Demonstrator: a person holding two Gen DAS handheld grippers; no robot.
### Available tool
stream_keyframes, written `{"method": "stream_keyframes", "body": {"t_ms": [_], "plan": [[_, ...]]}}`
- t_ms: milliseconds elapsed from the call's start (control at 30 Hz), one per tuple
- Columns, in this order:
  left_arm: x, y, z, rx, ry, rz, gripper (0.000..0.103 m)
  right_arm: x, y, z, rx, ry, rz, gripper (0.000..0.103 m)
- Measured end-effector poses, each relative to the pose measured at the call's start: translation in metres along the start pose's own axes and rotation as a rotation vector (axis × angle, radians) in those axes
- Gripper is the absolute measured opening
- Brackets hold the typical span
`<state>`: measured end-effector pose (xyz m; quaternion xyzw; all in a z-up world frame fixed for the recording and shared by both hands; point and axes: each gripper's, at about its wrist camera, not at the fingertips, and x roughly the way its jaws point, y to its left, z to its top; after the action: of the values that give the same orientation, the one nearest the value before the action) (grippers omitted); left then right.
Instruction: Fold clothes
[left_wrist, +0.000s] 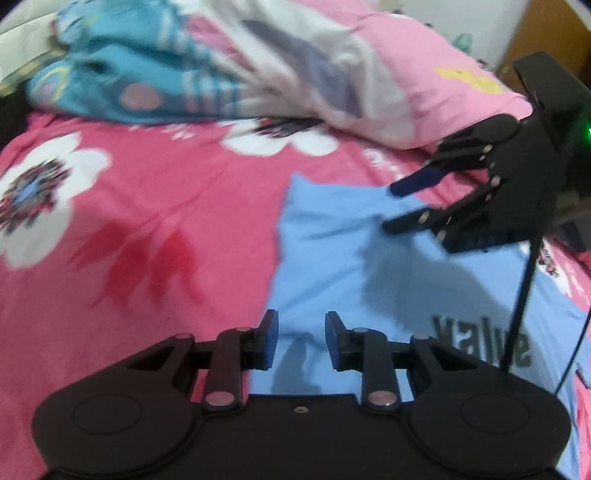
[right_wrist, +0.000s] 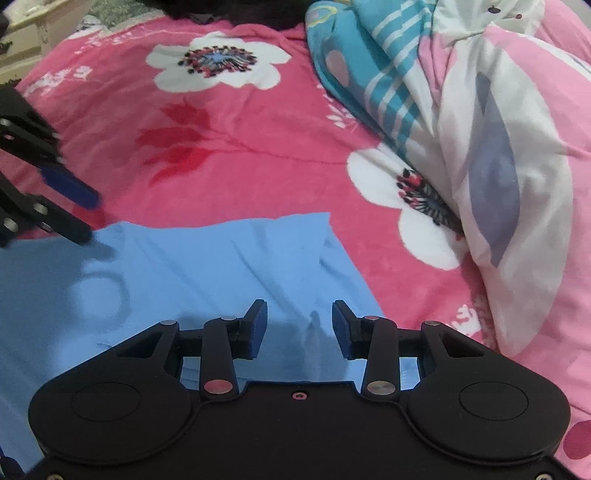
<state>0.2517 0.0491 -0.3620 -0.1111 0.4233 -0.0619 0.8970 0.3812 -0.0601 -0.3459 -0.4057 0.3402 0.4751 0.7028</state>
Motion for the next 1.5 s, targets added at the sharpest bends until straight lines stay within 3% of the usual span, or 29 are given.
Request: {"method": "stream_keyframes", "body": {"t_ms": [133, 367, 533, 633, 800, 933, 1133, 1233, 1400, 1500], "plan": [[0.021, -0.012, -0.002, 0.038, 0.046, -0.095, 0.026, 0.004, 0.018, -0.006, -0.037, 0.012, 0.063, 0.037], [0.038, -0.012, -0.027, 0.081, 0.172, -0.077, 0.026, 0.025, 0.023, -0.023, 0.005, 0.060, 0.121, 0.035], [0.030, -0.012, -0.030, 0.096, 0.179, -0.078, 0.026, 0.024, 0.006, -0.040, 0.081, 0.103, 0.120, 0.035], [0.013, -0.011, -0.023, 0.082, 0.134, -0.099, 0.026, 0.011, -0.003, -0.039, 0.093, 0.097, 0.112, 0.035], [0.013, -0.014, -0.008, 0.085, 0.076, -0.111, 0.026, -0.005, -0.021, -0.020, 0.143, -0.007, 0.105, 0.035], [0.037, -0.012, -0.008, 0.087, 0.126, -0.071, 0.025, 0.014, -0.034, 0.007, 0.159, -0.071, 0.153, 0.032], [0.042, -0.004, -0.023, 0.100, 0.168, -0.051, 0.024, 0.051, -0.028, 0.026, 0.089, -0.055, 0.239, 0.028], [0.041, -0.002, -0.026, 0.098, 0.172, -0.055, 0.024, 0.069, -0.040, 0.027, 0.082, -0.026, 0.177, 0.028], [0.040, -0.001, -0.027, 0.092, 0.171, -0.055, 0.024, 0.074, -0.083, 0.024, 0.248, -0.040, 0.083, 0.028], [0.040, -0.002, -0.027, 0.099, 0.170, -0.055, 0.024, 0.064, -0.096, 0.021, 0.323, -0.065, 0.122, 0.028]]}}
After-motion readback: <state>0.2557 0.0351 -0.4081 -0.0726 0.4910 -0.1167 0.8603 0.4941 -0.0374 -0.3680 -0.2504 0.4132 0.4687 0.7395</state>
